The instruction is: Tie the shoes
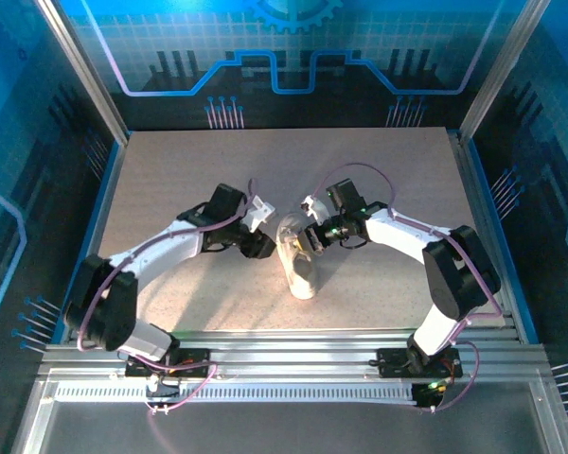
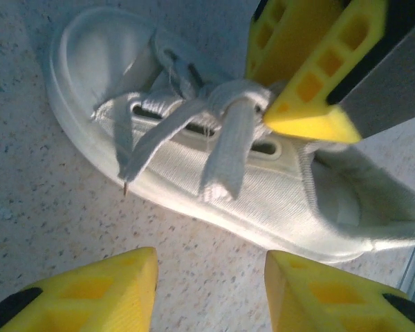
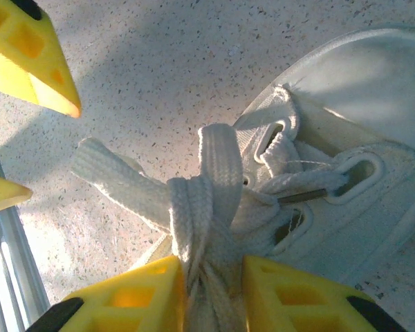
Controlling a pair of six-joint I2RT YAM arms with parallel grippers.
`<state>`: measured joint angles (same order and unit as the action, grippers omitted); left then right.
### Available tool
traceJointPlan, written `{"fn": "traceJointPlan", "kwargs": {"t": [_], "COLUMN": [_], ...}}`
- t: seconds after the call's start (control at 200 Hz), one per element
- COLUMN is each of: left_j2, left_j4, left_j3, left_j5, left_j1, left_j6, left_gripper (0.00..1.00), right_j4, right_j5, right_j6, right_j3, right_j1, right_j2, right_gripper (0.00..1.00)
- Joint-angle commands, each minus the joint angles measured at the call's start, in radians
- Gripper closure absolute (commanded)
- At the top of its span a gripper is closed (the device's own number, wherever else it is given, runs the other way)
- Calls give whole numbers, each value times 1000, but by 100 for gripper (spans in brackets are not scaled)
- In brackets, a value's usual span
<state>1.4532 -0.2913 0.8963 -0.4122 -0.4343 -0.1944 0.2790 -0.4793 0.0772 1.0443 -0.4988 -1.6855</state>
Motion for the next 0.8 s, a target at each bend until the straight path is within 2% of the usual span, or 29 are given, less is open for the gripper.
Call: {"fn": "traceJointPlan", "kwargs": {"t": [0.0, 0.115, 0.395, 0.53, 0.645, 0.796], "left_j2": [-55, -57, 5, 38, 54, 65], "left_j4": [317, 457, 578, 575, 572, 576], "left_j3": [-120, -194, -220, -210, -209, -207], "left_j5": [-16, 51, 129, 114, 105, 99], "left_j1": [-31, -61, -66, -66, -67, -67], "left_j6": [114, 157, 257, 256, 250, 240], "left_gripper": [54, 51, 49, 50, 51, 53], "right_j4": [20, 17, 9, 22, 7, -2], "right_j5": [-27, -33, -54, -73, -111, -127], "right_j6": [-12, -8, 7, 30, 74, 112], "right_j3": [13, 10, 12, 25, 13, 3], "right_j1": [0, 4, 13, 38, 97, 156], "right_j2": [-5, -2, -1, 16, 71, 119], "right_gripper": [72, 72, 72, 57, 52, 51]}}
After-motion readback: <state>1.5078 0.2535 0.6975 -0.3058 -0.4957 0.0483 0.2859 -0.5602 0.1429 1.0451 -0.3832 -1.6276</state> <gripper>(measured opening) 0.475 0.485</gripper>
